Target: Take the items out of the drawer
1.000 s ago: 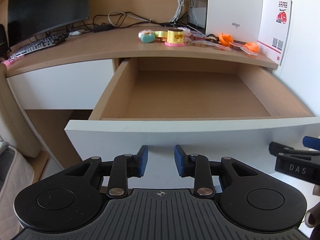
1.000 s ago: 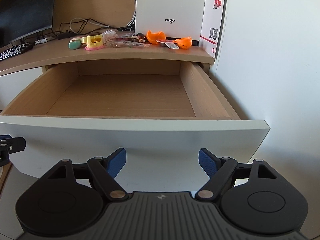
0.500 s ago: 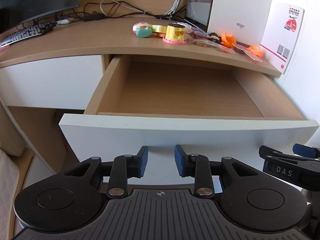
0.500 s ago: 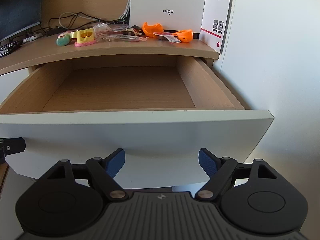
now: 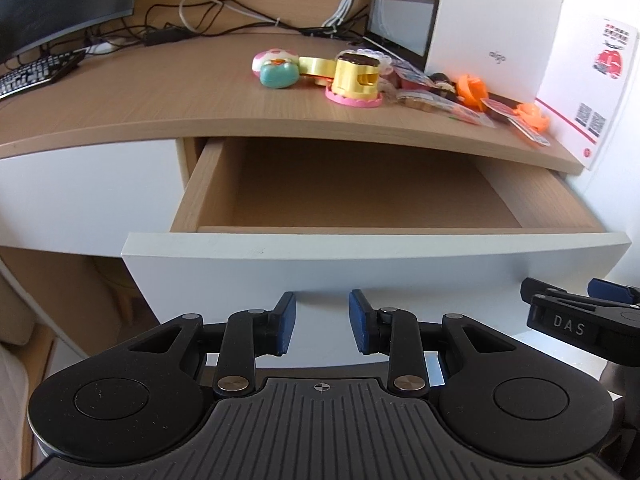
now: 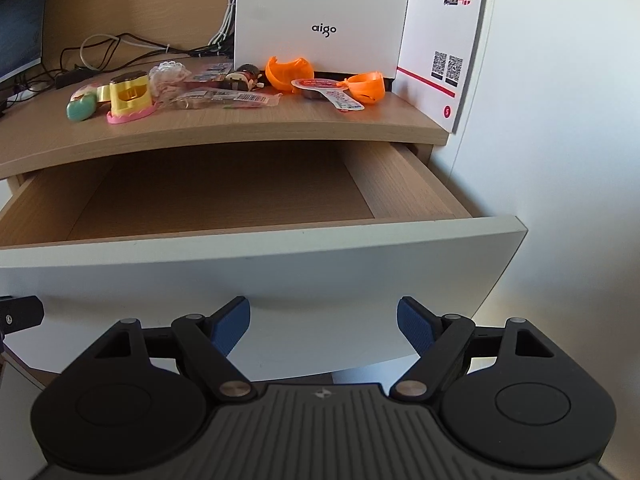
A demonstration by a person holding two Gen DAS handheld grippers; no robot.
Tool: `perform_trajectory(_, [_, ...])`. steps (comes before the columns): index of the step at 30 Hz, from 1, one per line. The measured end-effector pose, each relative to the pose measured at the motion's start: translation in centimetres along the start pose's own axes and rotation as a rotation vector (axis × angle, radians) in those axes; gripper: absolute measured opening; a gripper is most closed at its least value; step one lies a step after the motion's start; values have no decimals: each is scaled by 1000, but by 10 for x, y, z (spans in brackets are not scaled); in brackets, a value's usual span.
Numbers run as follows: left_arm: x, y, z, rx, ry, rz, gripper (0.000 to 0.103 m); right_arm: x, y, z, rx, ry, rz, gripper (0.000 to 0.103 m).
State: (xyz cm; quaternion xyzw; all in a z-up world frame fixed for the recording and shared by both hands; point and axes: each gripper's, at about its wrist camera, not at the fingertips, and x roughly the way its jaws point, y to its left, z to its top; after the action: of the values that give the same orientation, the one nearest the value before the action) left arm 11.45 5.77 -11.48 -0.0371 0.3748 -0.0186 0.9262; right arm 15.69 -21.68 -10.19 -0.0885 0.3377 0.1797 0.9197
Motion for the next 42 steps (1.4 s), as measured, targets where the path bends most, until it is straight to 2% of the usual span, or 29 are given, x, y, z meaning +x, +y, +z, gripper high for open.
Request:
perform_trajectory(7, [24, -7, 21, -32, -17, 65, 33, 28, -3, 18, -3, -12, 57, 81])
perform_trajectory(14, [40, -14, 37, -14, -52, 100, 32, 51, -3, 35, -19, -22, 91, 81])
perform_trajectory(33, [81, -9, 69, -23, -94, 95, 33, 105, 9, 75, -81, -11, 128, 81])
perform_trajectory(42, [86, -5, 70, -35, -70, 78, 33, 116, 17, 78, -114, 18, 150, 81])
